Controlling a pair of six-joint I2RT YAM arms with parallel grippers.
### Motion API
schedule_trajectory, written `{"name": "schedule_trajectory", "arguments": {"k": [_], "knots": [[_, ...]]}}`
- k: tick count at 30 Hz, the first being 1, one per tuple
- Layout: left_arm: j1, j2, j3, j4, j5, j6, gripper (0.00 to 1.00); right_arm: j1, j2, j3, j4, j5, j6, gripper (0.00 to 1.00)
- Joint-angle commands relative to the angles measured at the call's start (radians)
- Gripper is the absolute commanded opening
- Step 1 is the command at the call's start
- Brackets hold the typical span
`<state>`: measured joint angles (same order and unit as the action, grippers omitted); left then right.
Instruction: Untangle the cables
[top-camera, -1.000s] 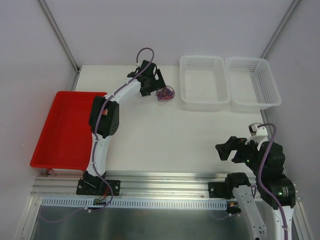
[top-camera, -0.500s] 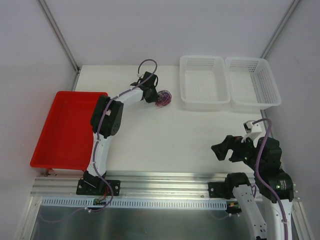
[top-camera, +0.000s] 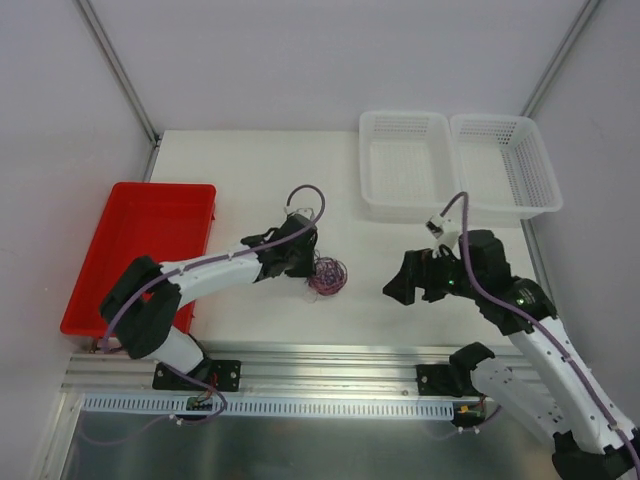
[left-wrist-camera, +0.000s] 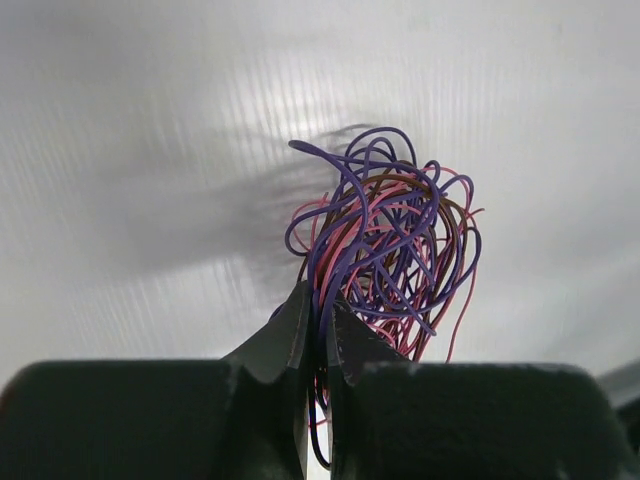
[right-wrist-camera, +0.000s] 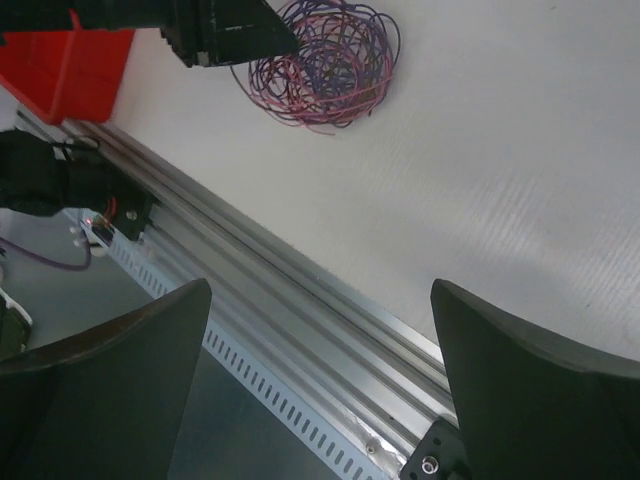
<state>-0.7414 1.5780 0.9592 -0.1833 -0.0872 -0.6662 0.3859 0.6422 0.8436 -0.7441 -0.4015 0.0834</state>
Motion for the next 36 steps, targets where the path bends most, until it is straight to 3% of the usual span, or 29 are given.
{"name": "schedule_trajectory", "arguments": {"k": [1,6,10,13,14,16,18,22,27,36], "knots": [[-0.067,-0.148,-0.108,0.038,0.009,-0.001,0.00,0.178,0.102,0.048,0.116,0.185,0.036,0.97],[-0.174,-0.266,-0.261,0.047,0.029,-0.059,0.01,0.347,0.217,-0.004,0.241,0.260,0.062,0.99],[-0.207,-0.419,-0.364,0.050,0.009,-0.136,0.11,0.425,0.276,-0.109,0.409,0.289,0.105,0.91],[-0.210,-0.565,-0.439,0.050,-0.022,-0.193,0.28,0.498,0.323,-0.166,0.495,0.312,0.110,0.89],[-0.210,-0.602,-0.457,0.048,-0.028,-0.220,0.41,0.533,0.359,-0.172,0.509,0.316,0.111,0.88],[-0.210,-0.703,-0.500,0.050,-0.042,-0.240,0.55,0.556,0.392,-0.182,0.554,0.328,0.121,0.86],[-0.210,-0.763,-0.526,0.045,-0.048,-0.254,0.63,0.574,0.437,-0.181,0.583,0.326,0.133,0.81],[-0.210,-0.835,-0.542,0.006,-0.078,-0.257,0.64,0.581,0.504,-0.161,0.650,0.328,0.159,0.71],[-0.207,-0.754,-0.490,-0.048,-0.141,-0.230,0.63,0.581,0.585,-0.155,0.727,0.310,0.208,0.67],[-0.204,-0.541,-0.390,-0.056,-0.144,-0.148,0.46,0.599,0.682,-0.152,0.810,0.293,0.259,0.62]]}}
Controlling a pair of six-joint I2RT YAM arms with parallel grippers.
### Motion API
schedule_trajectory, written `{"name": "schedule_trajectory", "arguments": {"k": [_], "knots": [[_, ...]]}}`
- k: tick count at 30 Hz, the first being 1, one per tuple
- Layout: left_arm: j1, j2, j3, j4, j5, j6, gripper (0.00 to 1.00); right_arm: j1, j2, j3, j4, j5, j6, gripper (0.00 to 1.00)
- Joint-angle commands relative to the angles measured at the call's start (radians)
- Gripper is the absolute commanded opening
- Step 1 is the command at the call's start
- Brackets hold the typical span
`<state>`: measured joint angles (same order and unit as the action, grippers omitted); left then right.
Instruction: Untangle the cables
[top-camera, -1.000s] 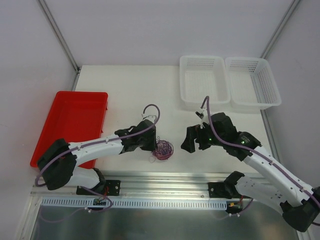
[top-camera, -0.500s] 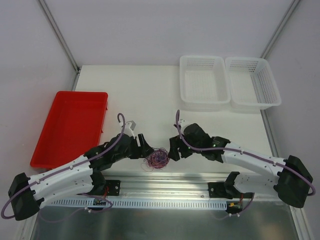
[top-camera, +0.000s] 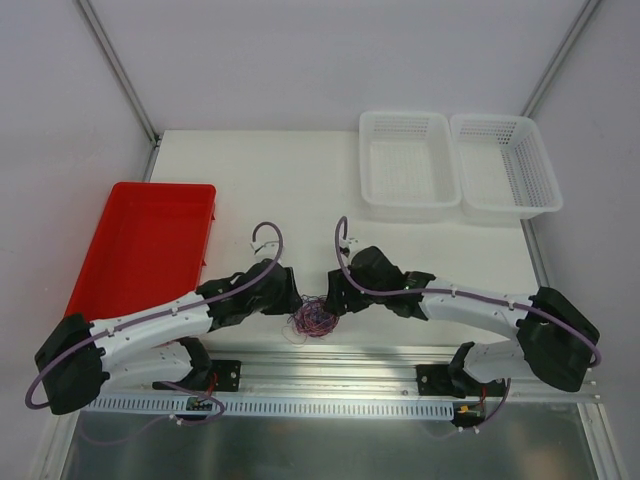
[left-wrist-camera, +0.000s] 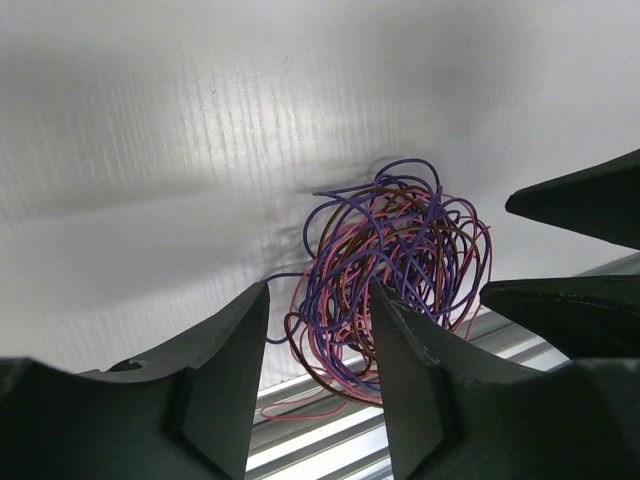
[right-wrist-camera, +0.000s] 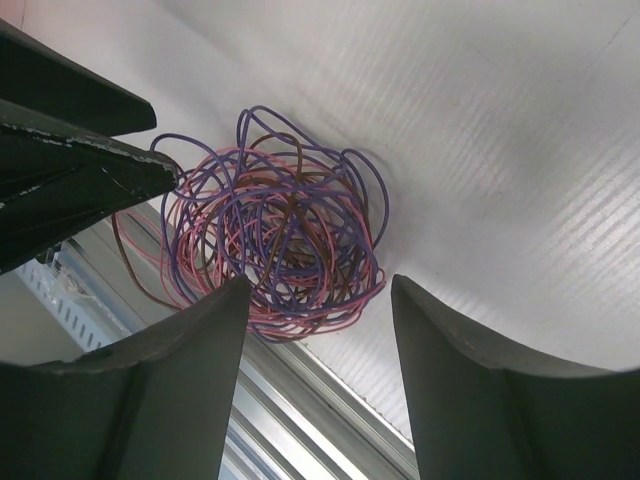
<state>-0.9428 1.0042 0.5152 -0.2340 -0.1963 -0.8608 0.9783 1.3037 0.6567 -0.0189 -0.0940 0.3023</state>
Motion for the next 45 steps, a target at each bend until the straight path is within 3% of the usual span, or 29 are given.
{"name": "schedule_trajectory", "arguments": {"k": [1,7,9,12,15,17,29,35,41,45], "knots": [[-0.002,0.043,0.060,-0.004,-0.034,0.051,0.44,0.008,0.028,0.034,0.091,-0.015,0.038,0.61],[-0.002,0.112,0.083,-0.002,-0.037,0.060,0.29,0.008,0.097,0.037,0.114,-0.023,0.054,0.58],[-0.002,0.126,0.089,-0.004,-0.040,0.062,0.18,0.010,0.112,0.038,0.120,-0.023,0.057,0.57],[-0.001,0.117,0.101,-0.005,-0.058,0.069,0.00,0.010,0.117,0.035,0.114,-0.012,0.058,0.45],[0.002,0.076,0.132,-0.033,-0.103,0.106,0.00,0.008,0.079,0.029,0.062,0.052,0.067,0.10],[0.015,0.030,0.169,-0.076,-0.152,0.132,0.00,0.008,0.046,0.027,-0.008,0.132,0.066,0.01],[0.082,-0.243,0.390,-0.241,-0.373,0.288,0.00,-0.039,-0.361,0.125,-0.528,0.534,0.038,0.01],[0.131,-0.240,0.482,-0.362,-0.503,0.353,0.00,-0.121,-0.559,0.265,-0.730,0.637,-0.044,0.01],[0.317,-0.210,0.540,-0.485,-0.460,0.339,0.00,-0.184,-0.632,0.414,-0.854,0.752,-0.140,0.01],[0.360,-0.184,0.600,-0.513,-0.451,0.361,0.00,-0.237,-0.629,0.461,-0.882,0.763,-0.178,0.01]]}}
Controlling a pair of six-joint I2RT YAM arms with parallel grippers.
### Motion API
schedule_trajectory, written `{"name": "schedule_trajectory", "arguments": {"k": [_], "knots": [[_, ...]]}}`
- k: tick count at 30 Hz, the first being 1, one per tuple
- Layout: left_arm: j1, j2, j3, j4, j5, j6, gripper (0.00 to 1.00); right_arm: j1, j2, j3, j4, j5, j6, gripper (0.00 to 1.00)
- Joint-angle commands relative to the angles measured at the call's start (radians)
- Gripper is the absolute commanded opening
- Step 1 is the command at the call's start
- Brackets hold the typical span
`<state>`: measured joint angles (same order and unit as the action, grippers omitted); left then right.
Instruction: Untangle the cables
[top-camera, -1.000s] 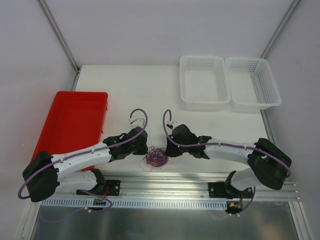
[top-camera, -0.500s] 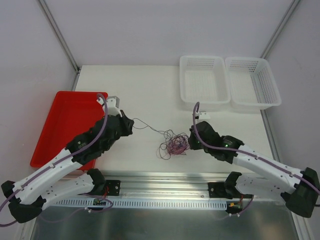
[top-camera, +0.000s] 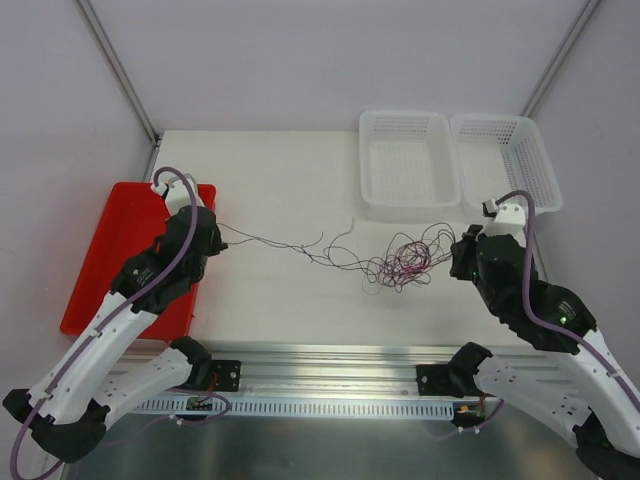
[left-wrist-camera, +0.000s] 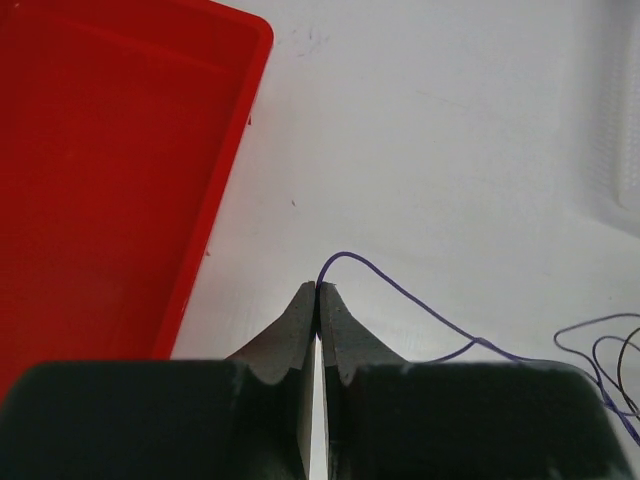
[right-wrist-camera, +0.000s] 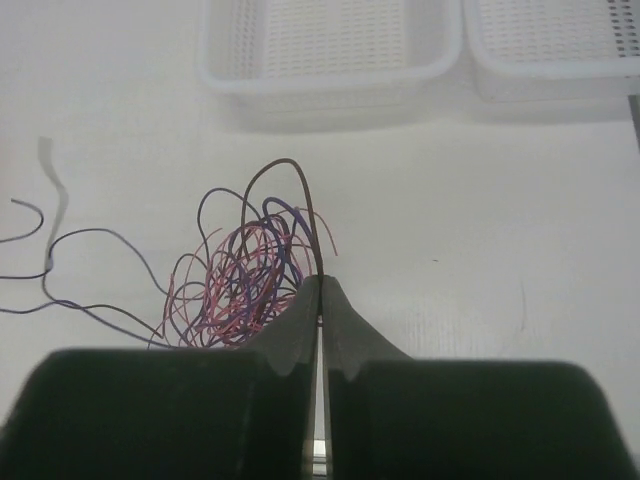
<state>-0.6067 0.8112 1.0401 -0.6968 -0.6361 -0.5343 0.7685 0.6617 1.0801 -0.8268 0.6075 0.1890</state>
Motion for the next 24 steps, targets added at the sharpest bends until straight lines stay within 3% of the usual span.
{"name": "schedule_trajectory", "arguments": {"k": [1,7,10,11,13,14,16,19,24], "knots": [[0.028,0.019,0.087,-0.065,-0.008,0.034,0.00,-0.049,0.019,0.046,-0.080,0.066,-0.071,0.01],[0.033,-0.029,0.133,-0.067,0.169,0.007,0.00,-0.150,0.104,-0.081,-0.049,-0.023,-0.023,0.01],[0.033,-0.094,0.081,-0.089,0.136,0.000,0.00,-0.266,0.142,-0.230,-0.008,-0.124,0.020,0.01],[0.032,-0.109,0.081,-0.101,0.122,0.000,0.00,-0.290,0.154,-0.230,0.001,-0.143,0.032,0.04],[0.032,-0.135,0.045,-0.130,0.107,-0.001,0.00,-0.328,0.171,-0.279,0.014,-0.196,0.052,0.22],[0.031,-0.138,0.032,-0.139,0.127,0.000,0.00,-0.339,0.173,-0.282,0.020,-0.215,0.049,0.38],[0.033,-0.133,-0.012,-0.138,0.180,-0.001,0.00,-0.336,0.164,-0.273,0.049,-0.298,0.003,0.60],[0.032,-0.118,-0.066,-0.113,0.289,-0.010,0.00,-0.315,0.130,-0.234,0.115,-0.461,-0.087,0.71],[0.032,-0.101,-0.118,-0.078,0.394,-0.010,0.00,-0.172,0.160,-0.198,0.257,-0.722,-0.180,0.77]]}}
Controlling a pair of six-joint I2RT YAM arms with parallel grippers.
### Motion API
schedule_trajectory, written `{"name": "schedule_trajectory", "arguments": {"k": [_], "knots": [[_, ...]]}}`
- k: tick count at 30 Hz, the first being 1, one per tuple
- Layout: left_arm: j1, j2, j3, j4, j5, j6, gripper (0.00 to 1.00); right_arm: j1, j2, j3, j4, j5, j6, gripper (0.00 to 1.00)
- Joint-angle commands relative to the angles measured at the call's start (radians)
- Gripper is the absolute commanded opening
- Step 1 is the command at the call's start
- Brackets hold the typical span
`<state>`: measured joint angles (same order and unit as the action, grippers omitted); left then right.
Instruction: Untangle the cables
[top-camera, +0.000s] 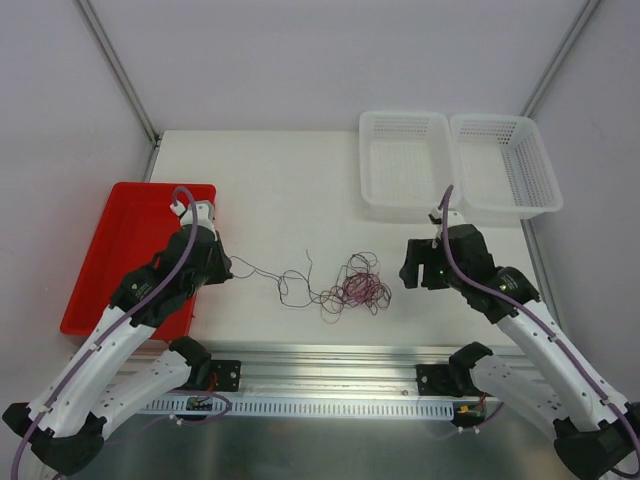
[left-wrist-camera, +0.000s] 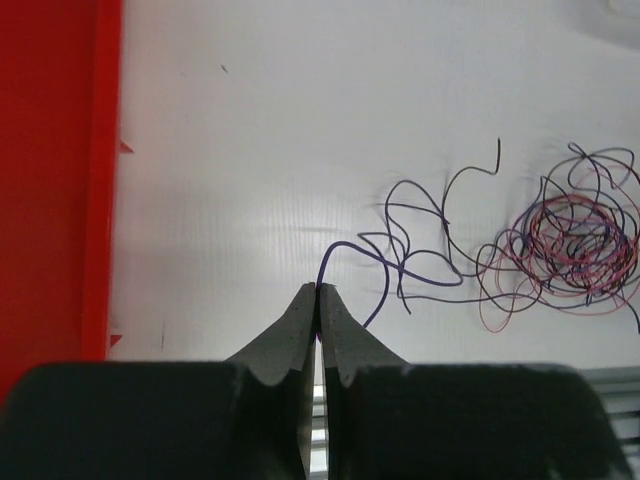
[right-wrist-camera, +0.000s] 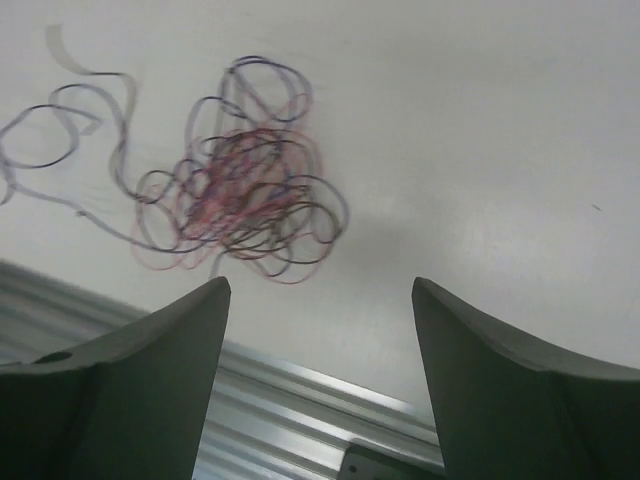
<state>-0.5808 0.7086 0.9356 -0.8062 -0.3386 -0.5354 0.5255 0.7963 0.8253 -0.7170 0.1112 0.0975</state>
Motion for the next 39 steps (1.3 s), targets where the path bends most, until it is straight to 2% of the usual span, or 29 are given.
{"name": "schedule_trajectory", "arguments": {"k": [1,4,8,12,15,19,26,27,30,33,37,39], "knots": [[0.007,0.002,-0.015,0.033,0.101,-0.011,0.00,0.105,0.047,0.063,0.163,-0.232,-0.091,0.78],[0.006,-0.014,-0.017,0.035,0.105,-0.012,0.00,0.284,0.179,0.100,0.221,-0.219,-0.127,0.78],[0.007,-0.029,-0.021,0.033,0.108,-0.035,0.00,0.382,0.337,0.113,0.391,-0.197,-0.027,0.75],[0.006,-0.063,-0.038,0.033,0.118,-0.074,0.00,0.430,0.484,0.098,0.617,-0.156,0.109,0.70],[0.006,-0.075,-0.044,0.032,0.124,-0.089,0.00,0.442,0.570,0.080,0.779,-0.180,0.212,0.66],[0.006,-0.081,-0.046,0.033,0.131,-0.090,0.00,0.468,0.696,0.109,0.872,-0.214,0.249,0.66],[0.007,-0.101,-0.046,0.032,0.128,-0.101,0.00,0.482,0.853,0.124,0.826,-0.117,0.326,0.63],[0.007,-0.109,-0.047,0.033,0.121,-0.101,0.00,0.482,0.860,0.127,0.771,-0.038,0.338,0.63],[0.006,-0.130,-0.043,0.030,0.104,-0.097,0.00,0.484,0.871,0.132,0.647,0.053,0.360,0.59],[0.007,-0.143,-0.031,0.018,0.064,-0.089,0.00,0.479,0.865,0.150,0.498,0.141,0.380,0.50],[0.007,-0.135,0.035,-0.007,-0.005,-0.066,0.00,0.441,0.842,0.143,0.355,0.215,0.415,0.27],[0.007,-0.118,0.097,-0.021,-0.057,-0.045,0.00,0.407,0.818,0.123,0.305,0.219,0.432,0.21]]}}
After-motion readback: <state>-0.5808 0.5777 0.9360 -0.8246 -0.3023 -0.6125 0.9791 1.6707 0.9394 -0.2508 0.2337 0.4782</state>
